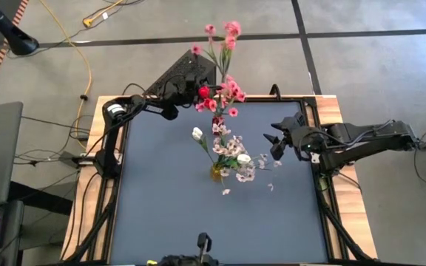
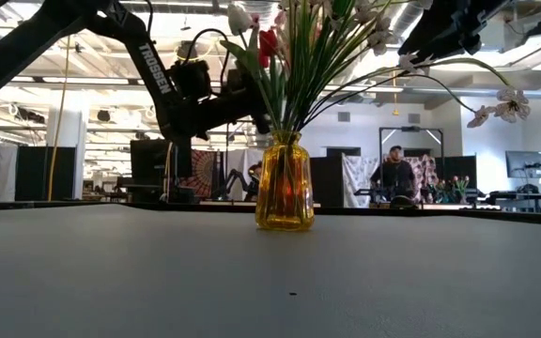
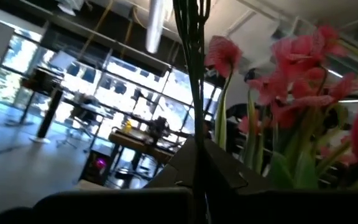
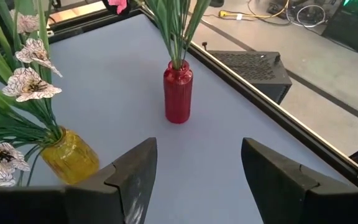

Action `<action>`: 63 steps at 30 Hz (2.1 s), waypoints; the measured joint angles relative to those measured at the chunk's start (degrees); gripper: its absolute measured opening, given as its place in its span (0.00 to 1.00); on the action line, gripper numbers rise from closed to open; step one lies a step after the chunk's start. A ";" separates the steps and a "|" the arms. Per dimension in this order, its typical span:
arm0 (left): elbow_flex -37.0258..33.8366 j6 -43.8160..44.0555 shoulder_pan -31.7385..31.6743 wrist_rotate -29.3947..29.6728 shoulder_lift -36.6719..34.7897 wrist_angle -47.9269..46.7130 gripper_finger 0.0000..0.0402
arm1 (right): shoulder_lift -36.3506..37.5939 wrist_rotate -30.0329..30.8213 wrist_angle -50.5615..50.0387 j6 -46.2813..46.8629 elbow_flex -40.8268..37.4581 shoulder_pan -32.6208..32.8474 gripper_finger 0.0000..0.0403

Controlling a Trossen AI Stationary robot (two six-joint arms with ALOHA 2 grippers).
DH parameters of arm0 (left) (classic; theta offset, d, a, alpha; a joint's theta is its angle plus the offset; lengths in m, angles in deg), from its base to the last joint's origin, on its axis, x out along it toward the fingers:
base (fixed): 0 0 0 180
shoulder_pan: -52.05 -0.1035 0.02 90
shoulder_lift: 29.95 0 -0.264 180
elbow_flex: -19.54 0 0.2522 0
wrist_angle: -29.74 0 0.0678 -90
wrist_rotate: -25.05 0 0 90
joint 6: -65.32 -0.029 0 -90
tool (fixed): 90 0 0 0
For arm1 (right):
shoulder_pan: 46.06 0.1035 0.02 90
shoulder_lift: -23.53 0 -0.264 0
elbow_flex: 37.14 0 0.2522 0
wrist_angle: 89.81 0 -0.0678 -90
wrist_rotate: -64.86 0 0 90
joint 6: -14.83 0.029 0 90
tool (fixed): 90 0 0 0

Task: Sort flowers into vase by color
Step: Put the pink flowers into the red flower vase

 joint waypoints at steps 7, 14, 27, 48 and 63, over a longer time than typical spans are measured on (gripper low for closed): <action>-0.14 -0.09 0.19 0.25 0.01 -0.53 0.00 | 0.01 0.00 1.22 -0.91 0.00 -0.43 0.65; -0.17 -4.97 1.99 2.90 0.28 -1.68 0.00 | 0.01 0.00 1.45 -1.29 0.00 -0.41 0.65; -4.50 -9.13 2.25 4.09 0.33 -1.52 0.00 | 0.01 -1.38 1.25 -2.53 0.00 -0.41 0.65; -6.40 -21.36 3.03 -3.60 0.39 -5.28 0.00 | 0.01 -1.40 1.69 -2.78 0.00 -0.78 0.65; -6.38 -25.64 2.23 -6.43 0.39 -10.76 0.00 | 0.01 -1.42 1.69 -2.78 0.02 -0.78 0.65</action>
